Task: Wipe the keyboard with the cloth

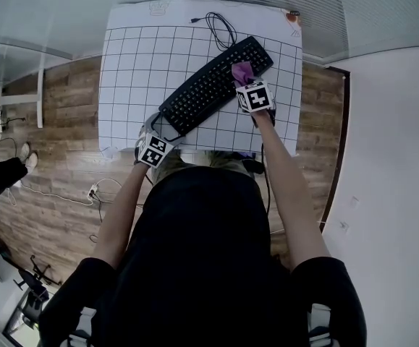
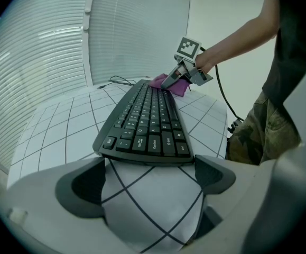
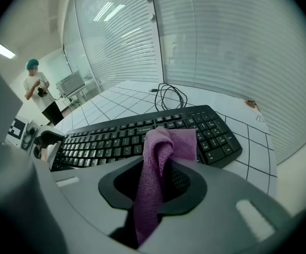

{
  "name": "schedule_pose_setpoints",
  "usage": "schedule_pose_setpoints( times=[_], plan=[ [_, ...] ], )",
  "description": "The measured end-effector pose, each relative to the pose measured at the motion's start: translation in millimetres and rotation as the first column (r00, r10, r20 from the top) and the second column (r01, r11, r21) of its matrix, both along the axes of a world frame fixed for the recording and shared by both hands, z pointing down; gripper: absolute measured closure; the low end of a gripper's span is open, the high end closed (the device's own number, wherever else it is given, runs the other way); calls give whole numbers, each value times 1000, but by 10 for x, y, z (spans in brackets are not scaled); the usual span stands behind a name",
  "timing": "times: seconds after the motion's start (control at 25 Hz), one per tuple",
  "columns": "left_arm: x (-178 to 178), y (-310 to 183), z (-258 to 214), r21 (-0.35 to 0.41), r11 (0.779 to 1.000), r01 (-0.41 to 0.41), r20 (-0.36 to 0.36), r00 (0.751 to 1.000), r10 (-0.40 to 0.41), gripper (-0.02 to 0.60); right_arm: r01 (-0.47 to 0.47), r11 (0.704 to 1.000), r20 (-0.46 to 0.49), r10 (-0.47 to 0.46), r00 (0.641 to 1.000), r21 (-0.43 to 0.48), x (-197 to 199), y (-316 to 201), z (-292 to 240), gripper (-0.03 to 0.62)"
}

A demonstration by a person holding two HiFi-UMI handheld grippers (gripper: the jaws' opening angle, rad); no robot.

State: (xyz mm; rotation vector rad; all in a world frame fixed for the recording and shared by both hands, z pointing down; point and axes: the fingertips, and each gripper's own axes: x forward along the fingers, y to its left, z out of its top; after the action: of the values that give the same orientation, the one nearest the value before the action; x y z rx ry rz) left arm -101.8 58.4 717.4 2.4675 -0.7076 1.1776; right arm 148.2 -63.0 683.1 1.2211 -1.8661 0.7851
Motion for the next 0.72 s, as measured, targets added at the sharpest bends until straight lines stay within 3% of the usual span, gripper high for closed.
schedule_pose_setpoints(
  times=[0.72],
  plan=[
    [-6, 3, 7, 1, 1000, 0, 0, 1000, 0, 75, 67, 998, 4, -67, 998, -9, -452, 212, 0, 507]
  ],
)
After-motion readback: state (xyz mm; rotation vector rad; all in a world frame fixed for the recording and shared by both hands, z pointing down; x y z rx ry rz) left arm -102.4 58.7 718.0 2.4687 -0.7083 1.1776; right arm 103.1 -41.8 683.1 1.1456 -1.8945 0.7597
